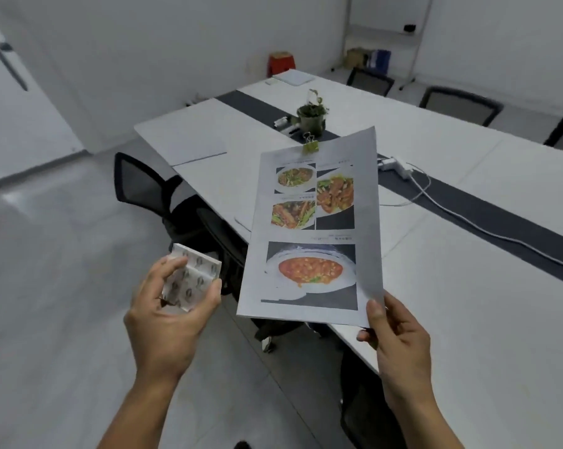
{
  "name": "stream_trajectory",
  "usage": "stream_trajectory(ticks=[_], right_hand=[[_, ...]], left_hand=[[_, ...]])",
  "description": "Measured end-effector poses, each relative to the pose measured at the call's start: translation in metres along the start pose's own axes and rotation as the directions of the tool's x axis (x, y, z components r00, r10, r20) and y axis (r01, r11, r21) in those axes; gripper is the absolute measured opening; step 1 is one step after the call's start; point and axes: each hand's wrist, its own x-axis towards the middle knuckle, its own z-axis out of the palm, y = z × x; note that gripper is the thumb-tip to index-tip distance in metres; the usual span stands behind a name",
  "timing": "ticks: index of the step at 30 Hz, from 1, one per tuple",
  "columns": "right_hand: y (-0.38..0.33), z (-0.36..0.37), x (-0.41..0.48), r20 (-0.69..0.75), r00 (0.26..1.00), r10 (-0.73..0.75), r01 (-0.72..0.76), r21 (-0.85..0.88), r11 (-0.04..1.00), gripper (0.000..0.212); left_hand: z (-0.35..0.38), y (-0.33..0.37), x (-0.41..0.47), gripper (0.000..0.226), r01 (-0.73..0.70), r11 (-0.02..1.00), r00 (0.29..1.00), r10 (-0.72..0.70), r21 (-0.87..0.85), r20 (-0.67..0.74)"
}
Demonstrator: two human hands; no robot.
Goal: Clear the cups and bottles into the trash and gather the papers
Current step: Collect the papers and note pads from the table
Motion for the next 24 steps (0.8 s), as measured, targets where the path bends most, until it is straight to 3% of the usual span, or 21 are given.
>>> stream_trajectory(ticks=[11, 20, 24], right_hand=[[-0.027, 0.321, -0.013, 0.324, 0.929, -0.177, 0.134, 0.153, 0.979, 0.028], [-0.015, 0.502, 0.037, 0.318, 0.923, -0.215, 0.161, 0.189, 0.969, 0.023], [0.011, 0.577, 0.096, 0.288, 0.936, -0.201, 0.149, 0.192, 0.97, 0.023]], left_hand=[[-0.182, -0.105, 0.165, 0.054, -0.044, 0.996, 0.946, 0.017, -0.076, -0.323], [-0.213, -0.185, 0.33, 0.049, -0.108, 0.993, 0.939, 0.084, -0.053, -0.334], [-0.198, -0.244, 0.408, 0.049, -0.062, 0.995, 0.941, 0.031, -0.081, -0.337]])
